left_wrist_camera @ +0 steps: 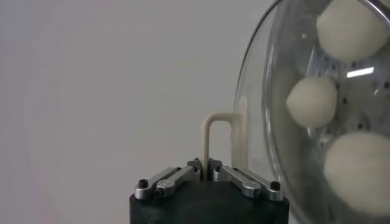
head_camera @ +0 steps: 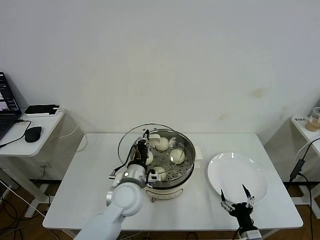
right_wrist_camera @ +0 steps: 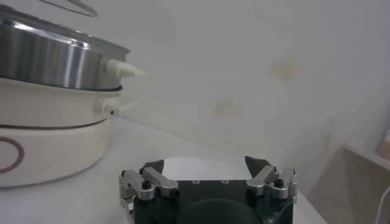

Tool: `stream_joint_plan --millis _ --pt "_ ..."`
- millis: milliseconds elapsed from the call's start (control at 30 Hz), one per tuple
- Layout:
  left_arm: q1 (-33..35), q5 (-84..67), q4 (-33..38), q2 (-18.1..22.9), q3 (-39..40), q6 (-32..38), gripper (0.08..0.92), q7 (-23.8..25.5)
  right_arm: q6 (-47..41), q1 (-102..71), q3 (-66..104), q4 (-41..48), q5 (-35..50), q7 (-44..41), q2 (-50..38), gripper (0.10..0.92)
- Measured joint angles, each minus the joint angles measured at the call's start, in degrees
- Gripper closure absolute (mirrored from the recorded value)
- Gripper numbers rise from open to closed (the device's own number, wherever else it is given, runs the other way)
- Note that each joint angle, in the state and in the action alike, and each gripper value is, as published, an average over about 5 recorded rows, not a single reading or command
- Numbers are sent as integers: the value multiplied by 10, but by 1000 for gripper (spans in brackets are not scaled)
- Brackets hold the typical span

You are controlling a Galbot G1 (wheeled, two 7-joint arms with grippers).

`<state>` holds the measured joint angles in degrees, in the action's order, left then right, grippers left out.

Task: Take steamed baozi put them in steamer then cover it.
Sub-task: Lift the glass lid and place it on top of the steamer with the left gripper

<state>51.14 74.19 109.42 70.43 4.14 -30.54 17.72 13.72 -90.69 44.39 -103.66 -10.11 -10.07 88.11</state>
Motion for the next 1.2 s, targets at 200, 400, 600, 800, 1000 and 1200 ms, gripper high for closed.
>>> stream_joint_plan --millis 200,400,600,800,1000,1200 --pt "-3 18 -12 25 18 -4 861 6 1 1 -4 5 -6 0 1 203" --pt "-6 31 -24 44 29 -4 861 7 3 1 -5 8 -8 1 -1 203" --pt "-2 40 -34 54 32 -2 861 6 5 0 -6 9 -9 1 -2 203" --pt "1 46 -44 66 32 0 861 3 6 0 -8 9 -10 1 -2 203" --pt "3 52 -52 73 31 4 861 0 7 -2 -8 9 -11 1 -3 203" --pt "5 54 -57 76 27 7 861 -3 9 -3 -7 10 -11 1 -4 203"
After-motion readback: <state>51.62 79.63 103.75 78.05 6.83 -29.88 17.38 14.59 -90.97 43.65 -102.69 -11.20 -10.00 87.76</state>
